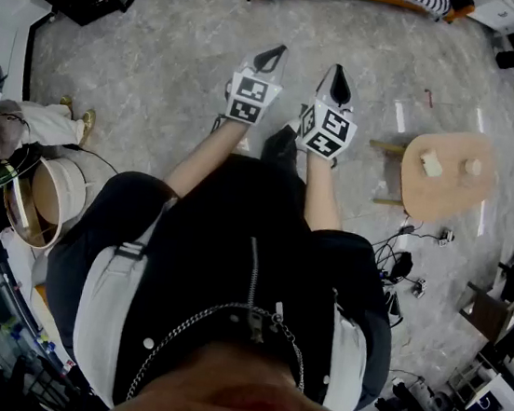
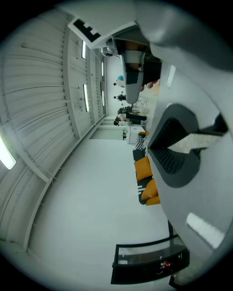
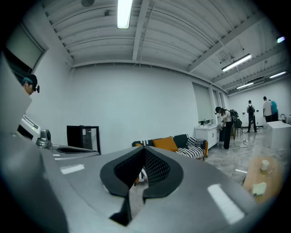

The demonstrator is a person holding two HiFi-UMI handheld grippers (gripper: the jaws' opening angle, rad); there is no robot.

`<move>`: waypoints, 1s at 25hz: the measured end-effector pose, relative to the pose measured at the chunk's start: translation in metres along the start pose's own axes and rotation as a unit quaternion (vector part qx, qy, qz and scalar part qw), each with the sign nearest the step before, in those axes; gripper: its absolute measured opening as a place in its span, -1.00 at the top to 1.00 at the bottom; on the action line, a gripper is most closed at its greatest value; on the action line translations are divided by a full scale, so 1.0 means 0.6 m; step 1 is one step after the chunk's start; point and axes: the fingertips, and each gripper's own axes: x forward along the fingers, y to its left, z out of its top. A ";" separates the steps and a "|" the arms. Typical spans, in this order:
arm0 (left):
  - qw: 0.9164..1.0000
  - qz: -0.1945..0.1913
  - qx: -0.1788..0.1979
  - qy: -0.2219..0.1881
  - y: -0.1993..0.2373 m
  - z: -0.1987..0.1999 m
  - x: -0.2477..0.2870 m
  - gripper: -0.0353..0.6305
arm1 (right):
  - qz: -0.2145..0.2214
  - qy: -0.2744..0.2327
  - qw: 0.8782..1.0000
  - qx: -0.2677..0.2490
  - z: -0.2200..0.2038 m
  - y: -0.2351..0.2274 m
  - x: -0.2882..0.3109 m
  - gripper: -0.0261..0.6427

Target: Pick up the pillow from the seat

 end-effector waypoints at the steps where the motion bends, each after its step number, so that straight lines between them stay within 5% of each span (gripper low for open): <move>1: 1.000 0.000 0.000 0.000 0.000 0.000 0.001 0.87 | 0.000 0.000 1.000 0.000 0.000 -0.001 0.001 0.92; 25: 1.000 0.010 -0.016 0.023 0.031 -0.018 0.083 0.87 | 0.032 0.024 0.998 0.050 -0.031 -0.030 0.083 0.93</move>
